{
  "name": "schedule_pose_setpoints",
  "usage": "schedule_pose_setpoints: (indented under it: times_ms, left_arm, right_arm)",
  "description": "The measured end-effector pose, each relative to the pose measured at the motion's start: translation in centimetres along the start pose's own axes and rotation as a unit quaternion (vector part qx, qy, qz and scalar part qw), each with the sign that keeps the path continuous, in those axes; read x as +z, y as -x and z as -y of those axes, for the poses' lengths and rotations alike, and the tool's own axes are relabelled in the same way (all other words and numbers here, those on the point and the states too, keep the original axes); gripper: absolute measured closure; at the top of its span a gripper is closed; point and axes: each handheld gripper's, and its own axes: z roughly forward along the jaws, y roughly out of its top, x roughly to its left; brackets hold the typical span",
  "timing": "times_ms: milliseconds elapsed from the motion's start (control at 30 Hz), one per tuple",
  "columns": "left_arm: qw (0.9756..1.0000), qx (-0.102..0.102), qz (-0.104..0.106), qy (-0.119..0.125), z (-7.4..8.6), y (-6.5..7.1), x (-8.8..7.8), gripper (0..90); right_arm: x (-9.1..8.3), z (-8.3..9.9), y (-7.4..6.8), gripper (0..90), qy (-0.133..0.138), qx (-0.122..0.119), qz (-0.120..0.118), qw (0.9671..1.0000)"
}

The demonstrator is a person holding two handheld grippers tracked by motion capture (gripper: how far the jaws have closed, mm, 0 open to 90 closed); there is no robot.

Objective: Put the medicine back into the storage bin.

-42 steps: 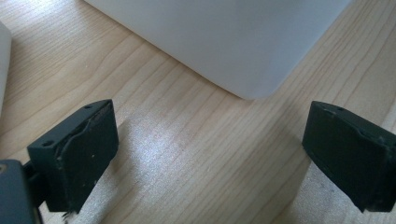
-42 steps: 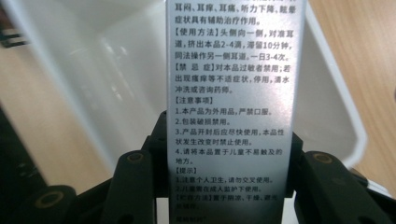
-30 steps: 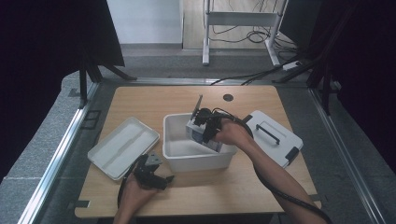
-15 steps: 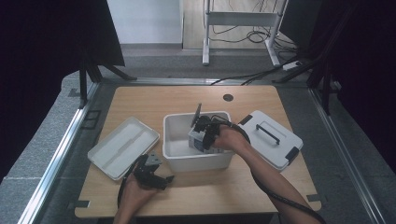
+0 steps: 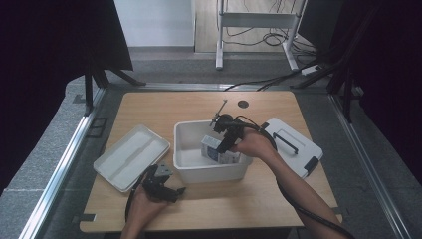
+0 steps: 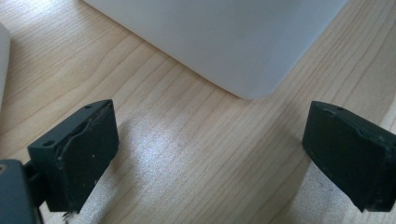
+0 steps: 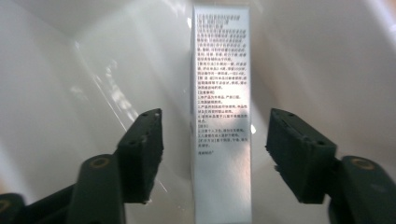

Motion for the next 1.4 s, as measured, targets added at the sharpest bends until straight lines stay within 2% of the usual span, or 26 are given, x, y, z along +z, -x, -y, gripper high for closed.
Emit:
schedule_pose_setpoints:
  times_ms: [233, 467, 767, 933, 1067, 1267, 1400]
  left_arm:
    - [1.0, -0.002, 0.001, 0.002, 0.0, 0.0, 0.0, 3.8]
    - [1.0, -0.002, 0.0, 0.002, 0.0, 0.0, 0.0, 3.8]
    - [1.0, -0.001, 0.0, 0.001, 0.0, 0.0, 0.0, 3.8]
    - [1.0, -0.003, 0.0, 0.002, 0.0, 0.0, 0.0, 3.8]
    - [1.0, -0.003, 0.0, 0.002, 0.0, 0.0, 0.0, 3.8]
    - [1.0, -0.003, -0.001, 0.002, 0.0, 0.1, 0.0, 3.8]
    - [1.0, -0.004, -0.002, 0.003, 0.0, 0.1, 0.0, 3.8]
  right_arm:
    - [-2.5, 1.8, -0.6, 13.7, 0.063, -0.001, 0.002, 0.998]
    - [-4.8, 4.6, -1.3, 10.5, 0.126, 0.007, -0.007, 0.992]
    - [-6.6, 8.7, -2.2, 4.3, 0.183, 0.015, 0.002, 0.9829]
    - [-6.1, 11.0, -2.4, 3.8, 0.202, 0.027, 0.011, 0.979]
    - [-4.8, 12.6, -2.4, 2.8, 0.213, 0.04, 0.006, 0.9761]
    - [-2.1, 14.6, -2.8, 0.0, 0.219, 0.047, 0.018, 0.9745]
    - [-0.2, 15.7, -3.1, 0.0, 0.229, 0.055, 0.024, 0.9716]
